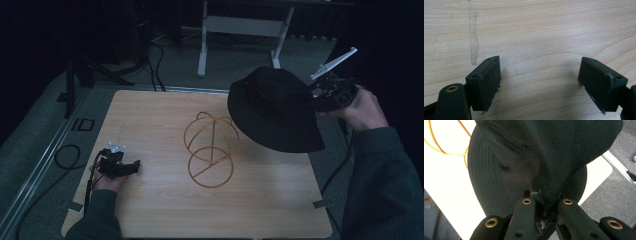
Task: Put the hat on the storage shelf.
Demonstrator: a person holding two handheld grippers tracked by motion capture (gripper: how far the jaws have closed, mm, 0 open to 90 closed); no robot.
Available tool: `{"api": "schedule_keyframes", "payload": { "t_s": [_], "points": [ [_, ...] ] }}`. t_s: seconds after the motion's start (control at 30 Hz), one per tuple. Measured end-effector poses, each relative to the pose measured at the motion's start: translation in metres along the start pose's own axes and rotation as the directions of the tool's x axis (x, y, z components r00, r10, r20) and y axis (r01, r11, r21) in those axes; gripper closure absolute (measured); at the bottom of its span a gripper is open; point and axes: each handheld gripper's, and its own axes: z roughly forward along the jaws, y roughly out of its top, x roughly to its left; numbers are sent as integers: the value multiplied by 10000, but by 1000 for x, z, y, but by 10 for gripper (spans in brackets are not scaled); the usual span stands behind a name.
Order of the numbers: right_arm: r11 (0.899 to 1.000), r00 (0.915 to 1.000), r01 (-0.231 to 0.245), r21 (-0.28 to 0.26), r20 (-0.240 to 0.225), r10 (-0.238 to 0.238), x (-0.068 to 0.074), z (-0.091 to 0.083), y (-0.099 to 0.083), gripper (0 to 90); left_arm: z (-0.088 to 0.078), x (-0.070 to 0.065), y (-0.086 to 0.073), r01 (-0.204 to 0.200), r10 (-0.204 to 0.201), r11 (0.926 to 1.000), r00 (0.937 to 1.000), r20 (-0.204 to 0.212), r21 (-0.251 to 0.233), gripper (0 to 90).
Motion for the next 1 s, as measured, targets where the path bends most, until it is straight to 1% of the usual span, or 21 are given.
{"api": "schedule_keyframes", "payload": {
  "t_s": [0.1, 0.4, 0.6, 0.67, 0.87, 1.0],
  "points": [
    [9999, 9999, -9, -119, -102, 8, 0, -2, -1, 885, 0, 0, 0, 3, -3, 10000, 10000, 0, -3, 188],
    [9992, 9998, 113, -395, -186, -120, 3, -8, 1, 885, 0, 0, 0, 6, -6, 10000, 10000, 3, -13, 188],
    [9986, 9990, 343, -406, -263, -354, 8, -11, 4, 885, 1, -1, 1, 3, -3, 10000, 10000, 5, -1, 186],
    [9977, 9985, 470, -490, -273, -484, 10, -12, 4, 885, 1, -1, 1, -1, 1, 10000, 10000, 12, -2, 186],
    [9957, 9975, 602, -709, -314, -625, 15, -16, 6, 885, 1, -1, 0, -2, 3, 10000, 10000, 19, -32, 186],
    [9945, 9960, 756, -722, -430, -789, 17, -17, 9, 885, 1, -1, 0, -6, 6, 10000, 10000, 21, -31, 186]
  ]
}}
